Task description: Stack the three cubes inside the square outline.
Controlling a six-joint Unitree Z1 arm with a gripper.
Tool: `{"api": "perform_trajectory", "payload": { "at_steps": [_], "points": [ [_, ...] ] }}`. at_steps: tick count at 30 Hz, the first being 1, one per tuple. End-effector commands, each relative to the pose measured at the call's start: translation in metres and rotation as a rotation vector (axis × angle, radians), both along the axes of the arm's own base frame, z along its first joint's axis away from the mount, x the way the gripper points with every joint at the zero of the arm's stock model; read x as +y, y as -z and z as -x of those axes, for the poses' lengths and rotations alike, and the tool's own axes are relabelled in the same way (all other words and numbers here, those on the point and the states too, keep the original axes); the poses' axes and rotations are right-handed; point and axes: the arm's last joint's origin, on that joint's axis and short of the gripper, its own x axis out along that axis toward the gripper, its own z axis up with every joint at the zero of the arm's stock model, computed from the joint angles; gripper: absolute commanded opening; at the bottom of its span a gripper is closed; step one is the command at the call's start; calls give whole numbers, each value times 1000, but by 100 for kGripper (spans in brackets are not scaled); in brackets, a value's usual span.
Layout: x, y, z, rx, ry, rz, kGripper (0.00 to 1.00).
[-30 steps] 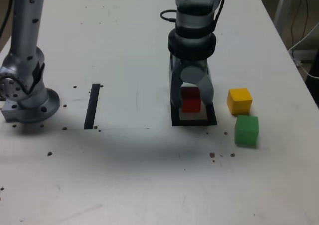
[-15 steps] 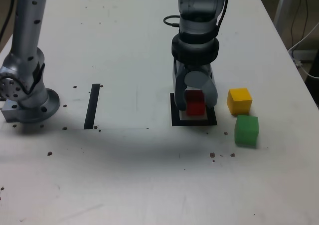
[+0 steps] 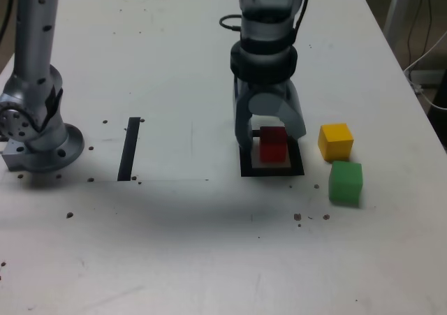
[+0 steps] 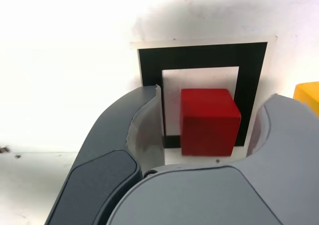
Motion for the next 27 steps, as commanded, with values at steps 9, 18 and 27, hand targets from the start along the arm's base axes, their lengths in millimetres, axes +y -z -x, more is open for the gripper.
{"api": "perform_trajectory", "payload": {
  "at_steps": [9,18,27],
  "points": [
    [1,-61,-2,-40,-4,-42,100],
    [-21,-71,-44,-58,39,-17,100],
    [-25,-48,-80,-47,33,-23,97]
  ]
}}
